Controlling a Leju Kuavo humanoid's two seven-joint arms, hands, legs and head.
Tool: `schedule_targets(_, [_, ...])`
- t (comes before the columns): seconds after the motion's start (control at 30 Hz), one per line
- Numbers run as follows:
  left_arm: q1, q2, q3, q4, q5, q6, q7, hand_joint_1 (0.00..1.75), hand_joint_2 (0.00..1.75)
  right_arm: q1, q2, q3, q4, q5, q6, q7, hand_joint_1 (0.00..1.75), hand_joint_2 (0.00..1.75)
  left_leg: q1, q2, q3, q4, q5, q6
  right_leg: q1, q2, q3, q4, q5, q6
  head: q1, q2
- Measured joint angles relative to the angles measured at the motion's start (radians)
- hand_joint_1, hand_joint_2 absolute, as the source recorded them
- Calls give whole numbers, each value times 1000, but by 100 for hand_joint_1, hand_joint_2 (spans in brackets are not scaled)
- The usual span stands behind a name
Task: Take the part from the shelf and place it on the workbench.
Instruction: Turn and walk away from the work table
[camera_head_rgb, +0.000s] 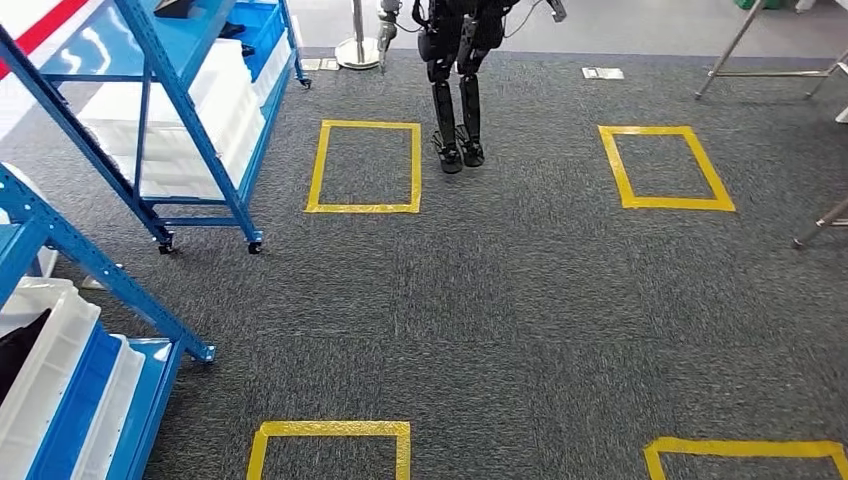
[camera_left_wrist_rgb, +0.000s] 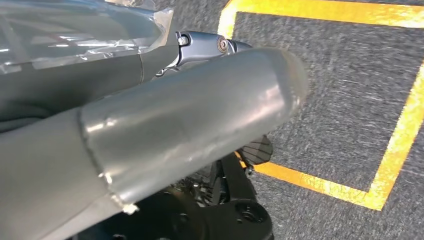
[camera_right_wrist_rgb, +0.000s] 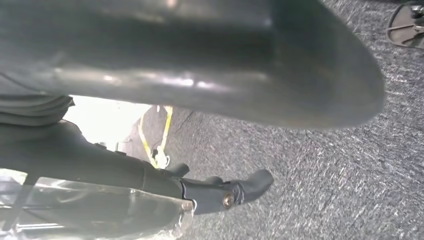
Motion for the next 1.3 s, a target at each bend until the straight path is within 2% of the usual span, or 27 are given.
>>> schedule_targets(0.03, [1, 0, 0, 0, -1, 0, 2, 0, 0, 0, 0, 0, 0, 0, 0, 1, 0, 0, 1, -16, 1, 1, 1, -1, -3, 4, 16, -40, 25, 10, 0, 0])
schedule_targets(0.1, [1, -1, -1, 0, -4, 0, 6, 0, 0, 0, 0, 0, 0, -1, -1, 2, 0, 0, 1, -46, 1, 4, 2, -8, -13, 42, 75, -179, 86, 28, 0, 0])
schedule_targets(0.13, [0, -1, -2, 0, -5, 0, 8, 0, 0, 0, 0, 0, 1, -1, -2, 2, 0, 0, 1, -59, -1, 5, 2, -13, -15, 60, 96, -233, 106, 29, 0, 0])
schedule_targets(0.17, [0, -1, -3, 0, -6, 0, 10, 0, 0, -1, 0, 0, 1, -2, -2, 3, 0, 0, 0, -71, -3, 6, 3, -20, -15, 74, 107, -264, 116, 24, -1, 0])
schedule_targets(0.2, [1, -1, -4, 0, -8, -1, 11, 0, 0, -2, 0, 0, 2, -2, -3, 4, 0, 0, -1, -81, -6, 5, 5, -27, -10, 75, 109, -271, 116, 16, -2, 0])
schedule_targets(0.23, [4, -2, -5, 0, -9, -1, 11, 0, 0, -4, 0, 0, 2, -3, -4, 4, 0, 0, 0, -91, -9, 3, 8, -34, -8, 63, 110, -273, 120, 6, -2, 0])
schedule_targets(0.27, [6, -2, -6, 0, -11, -3, 11, 0, 0, -5, -1, -1, 2, -4, -5, 5, 0, 0, 2, -89, -13, 5, 8, -39, -10, 52, 112, -274, 123, -3, -3, 0])
schedule_targets(0.33, [9, -2, -8, 0, -14, -5, 13, 0, 0, -5, 0, -1, 2, -5, -6, 5, 0, 0, 2, -37, -38, 53, -25, -44, -12, 26, 114, -277, 130, -23, -8, 0])
schedule_targets(0.4, [6, -2, -11, 0, -17, -6, 14, 0, 0, -1, 1, -2, 2, -5, -6, 5, 0, 0, -1, 28, -96, 179, -97, -46, -6, -5, 112, -278, 131, -36, -13, 0])
schedule_targets(0.47, [6, -3, -13, 1, -19, -7, 14, 0, 0, 2, 1, -3, 2, -4, -7, 6, 0, 0, 0, 43, -147, 295, -141, -48, 2, -37, 109, -278, 130, -39, -13, 0])
schedule_targets(0.5, [7, -3, -14, 1, -19, -7, 15, 0, 0, 2, 1, -3, 2, -4, -7, 6, 0, 0, 0, 46, -152, 310, -138, -47, 4, -51, 108, -278, 129, -40, -14, 0])
schedule_targets(0.57, [8, -3, -14, 1, -19, -7, 15, 0, 0, 0, 1, -4, 2, -4, -7, 6, 0, 0, -1, 61, -98, 219, -88, -42, 6, -77, 106, -278, 127, -42, -14, 0])
schedule_targets(0.63, [5, -3, -15, 1, -20, -7, 16, 0, 0, -2, 2, -4, 2, -4, -7, 7, 0, 0, -7, 110, -16, 77, -43, -33, 13, -99, 112, -277, 122, -41, -15, 0])
schedule_targets(0.7, [1, -3, -16, 1, -20, -7, 16, 0, 0, -3, 2, -4, 2, -4, -7, 8, 0, 0, -14, 132, 16, 16, -29, -25, 19, -119, 120, -277, 119, -35, -14, 0])
schedule_targets(0.77, [1, -3, -16, 1, -21, -7, 18, 0, 0, -7, 2, -4, 1, -4, -7, 10, 0, 0, -15, 105, 13, 8, -19, -13, 21, -137, 122, -279, 119, -26, -12, 0])
schedule_targets(0.8, [1, -4, -17, 1, -21, -6, 19, 0, 0, -8, 2, -4, 1, -4, -7, 11, 0, 0, -14, 93, 14, 0, -12, -6, 20, -125, 121, -272, 112, -22, -12, 0])
schedule_targets(0.83, [1, -4, -17, 1, -21, -3, 21, 0, 0, -9, 2, -4, 1, -4, -7, 12, 0, 0, -11, 80, 15, -8, -5, 2, 18, -100, 112, -249, 98, -20, -11, 0])
schedule_targets(0.9, [-2, -8, -19, 0, -21, 2, 24, 0, 0, -6, 2, -5, 1, -5, -7, 13, 0, 0, -7, 54, 13, -15, 4, 10, 11, -32, 63, -139, 43, -23, -8, 0])
schedule_targets(0.97, [-3, -11, -21, 0, -21, 7, 27, 0, 0, -3, 2, -5, 1, -6, -7, 13, 0, 0, -7, 23, 9, -15, 8, 11, 5, -4, 4, -14, -1, -21, -6, 0])
schedule_targets(1.0, [-3, -13, -22, 1, -21, 8, 28, 0, 0, -2, 2, -6, 1, -6, -7, 14, 0, 0, -7, 7, 8, -15, 9, 10, 3, -1, -7, 8, -2, -14, -6, 0])
schedule_targets(1.03, [-3, -15, -23, 1, -21, 9, 29, 0, 0, -1, 1, -6, 1, -7, -7, 14, 0, 0, -6, -9, 8, -14, 11, 8, 1, 2, 2, -14, 15, -4, -6, 0])
schedule_targets(1.07, [-3, -17, -24, 1, -21, 9, 29, 0, 0, -1, 1, -7, 1, -8, -7, 15, 0, 0, -5, -25, 9, -13, 12, 5, -4, 9, 29, -73, 45, 7, -6, 0])
schedule_targets(1.1, [-3, -18, -24, 1, -21, 9, 29, 0, 0, -1, 1, -7, 1, -8, -7, 16, 0, 0, -4, -40, 9, -11, 12, 2, -10, 29, 63, -150, 76, 16, -6, 0])
schedule_targets(1.13, [-4, -19, -24, 1, -21, 8, 29, 0, 0, -1, 0, -7, 1, -8, -7, 16, 0, 0, -6, -54, 7, -8, 12, -3, -12, 48, 91, -218, 102, 21, -5, 0])
schedule_targets(1.2, [-4, -21, -25, 1, -21, 8, 28, 0, 0, -3, 0, -7, 2, -8, -7, 16, 0, 0, -8, -74, 0, -5, 14, -15, -12, 71, 113, -282, 123, 14, -6, 0])
schedule_targets(1.27, [-2, -21, -25, 1, -21, 8, 28, 0, 0, -8, -1, -7, 2, -8, -7, 16, 0, 0, -6, -91, -7, -5, 18, -26, -10, 52, 114, -282, 128, -1, -8, 0])
schedule_targets(1.3, [0, -21, -25, 1, -21, 8, 29, 0, 0, -9, -1, -7, 2, -9, -7, 16, 0, 0, -4, -83, -13, 1, 15, -30, -11, 41, 116, -283, 131, -9, -8, 0])
